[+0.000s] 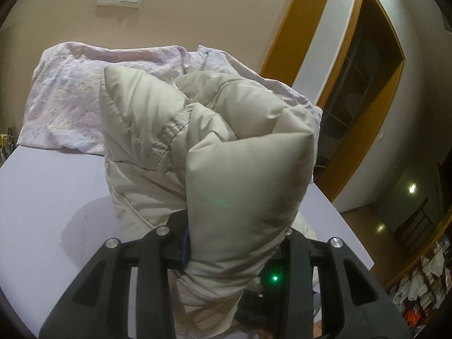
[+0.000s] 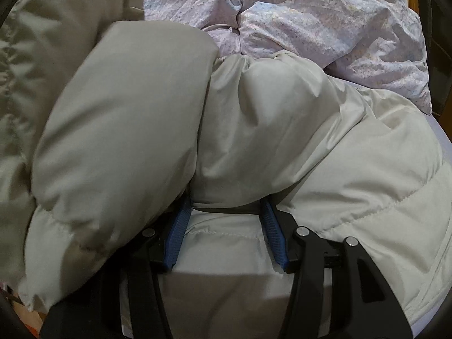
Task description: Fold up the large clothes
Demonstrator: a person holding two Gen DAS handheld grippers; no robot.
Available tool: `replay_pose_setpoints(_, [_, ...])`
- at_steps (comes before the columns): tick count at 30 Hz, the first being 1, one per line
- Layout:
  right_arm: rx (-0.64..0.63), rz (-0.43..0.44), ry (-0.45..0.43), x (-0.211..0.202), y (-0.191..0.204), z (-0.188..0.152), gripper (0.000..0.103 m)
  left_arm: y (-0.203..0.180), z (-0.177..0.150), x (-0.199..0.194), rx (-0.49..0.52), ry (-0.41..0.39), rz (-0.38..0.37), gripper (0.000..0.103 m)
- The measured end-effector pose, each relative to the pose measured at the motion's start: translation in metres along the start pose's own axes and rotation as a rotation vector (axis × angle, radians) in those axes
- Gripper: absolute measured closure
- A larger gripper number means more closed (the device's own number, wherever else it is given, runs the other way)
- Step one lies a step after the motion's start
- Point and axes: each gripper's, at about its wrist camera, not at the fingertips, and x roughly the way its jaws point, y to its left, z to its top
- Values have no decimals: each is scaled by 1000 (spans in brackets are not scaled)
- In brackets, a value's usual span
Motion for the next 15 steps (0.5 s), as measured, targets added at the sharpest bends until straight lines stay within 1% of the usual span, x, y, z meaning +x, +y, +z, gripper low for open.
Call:
replay_pose_setpoints(5, [-3,36,-29,-21,-13,-12,49,-17,-2,8,24,14,-3,67])
replay_pose_setpoints(8, [-5,34,-59,-40,-25,-24,48,-30,-5,14,45,26,-8,67])
replay_pose_setpoints(13, [44,47,-104,-67,-56,-44,48,-56,-12,27,86,51,-35,66])
replay_pose_setpoints(15, [64,34,-117,-76,-65,-47,48,-66,-14,32,101,62,-48,66])
